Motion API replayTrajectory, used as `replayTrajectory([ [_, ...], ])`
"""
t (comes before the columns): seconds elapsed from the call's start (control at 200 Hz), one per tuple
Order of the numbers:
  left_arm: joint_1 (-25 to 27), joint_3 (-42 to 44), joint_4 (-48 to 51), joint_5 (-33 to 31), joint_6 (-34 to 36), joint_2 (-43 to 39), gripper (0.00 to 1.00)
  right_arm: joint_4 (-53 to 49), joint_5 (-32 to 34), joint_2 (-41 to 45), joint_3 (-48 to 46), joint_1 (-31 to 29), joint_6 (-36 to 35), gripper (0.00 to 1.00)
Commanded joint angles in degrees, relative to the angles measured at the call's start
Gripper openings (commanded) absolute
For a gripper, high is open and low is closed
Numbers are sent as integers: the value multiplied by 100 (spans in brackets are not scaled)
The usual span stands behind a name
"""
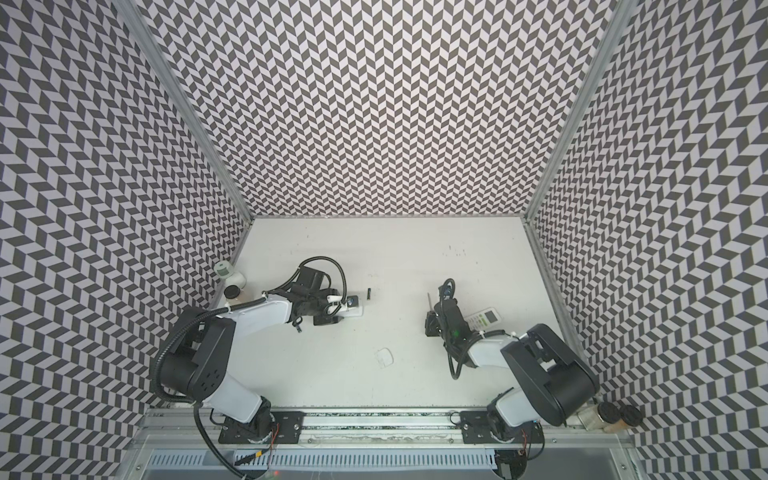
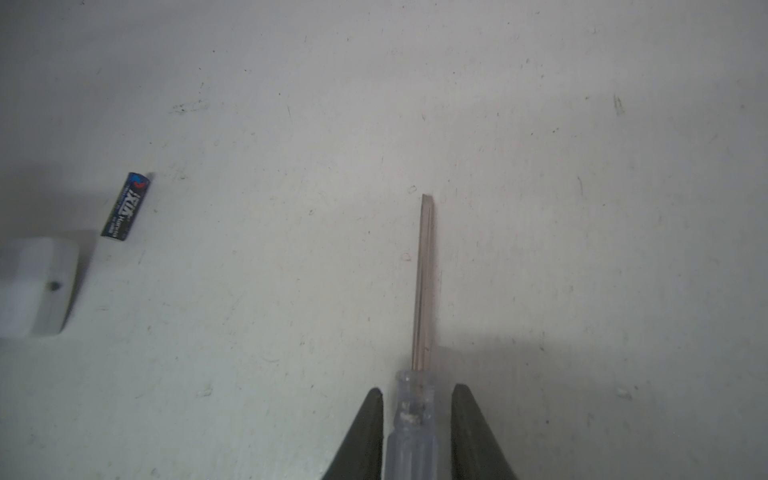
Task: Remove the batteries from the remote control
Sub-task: 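Set the screwdriver down with the right gripper while the left gripper lifts away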
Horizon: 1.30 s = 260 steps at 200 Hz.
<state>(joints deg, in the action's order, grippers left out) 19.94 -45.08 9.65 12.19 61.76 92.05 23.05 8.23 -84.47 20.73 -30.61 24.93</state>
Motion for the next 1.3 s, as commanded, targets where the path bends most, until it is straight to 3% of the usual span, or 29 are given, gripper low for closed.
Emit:
replayTrajectory([
  [0.0,-222,-325,-571,-552,-713,305,60,-215,108,24,36,22,2,30],
  [0.305,-624,-943,-597,-578,-1502,887,61,-1002,338,960,479,27,-89,38],
  [0.476,-624,-1119,-592,-620,-1521,1030,66,-1456,863,1616,497,60,-75,58],
  [0.641,-627,-1193,-754,-528,-1574,719,74,-1979,1007,2150,523,307,-123,64],
  [0.736,-588,-1452,-567,-383,-1722,533,79,-2070,1242,2512,401,487,138,71],
  [0.906,-479,-1987,-212,51,-1989,234,87,-2159,1323,3179,257,660,179,100],
  [1.147,-129,-2729,218,254,-2493,-134,92,-2601,1851,3156,424,959,468,99],
  [1.297,5,-2924,358,377,-3333,-345,95,-3026,1665,2683,807,1175,482,99],
])
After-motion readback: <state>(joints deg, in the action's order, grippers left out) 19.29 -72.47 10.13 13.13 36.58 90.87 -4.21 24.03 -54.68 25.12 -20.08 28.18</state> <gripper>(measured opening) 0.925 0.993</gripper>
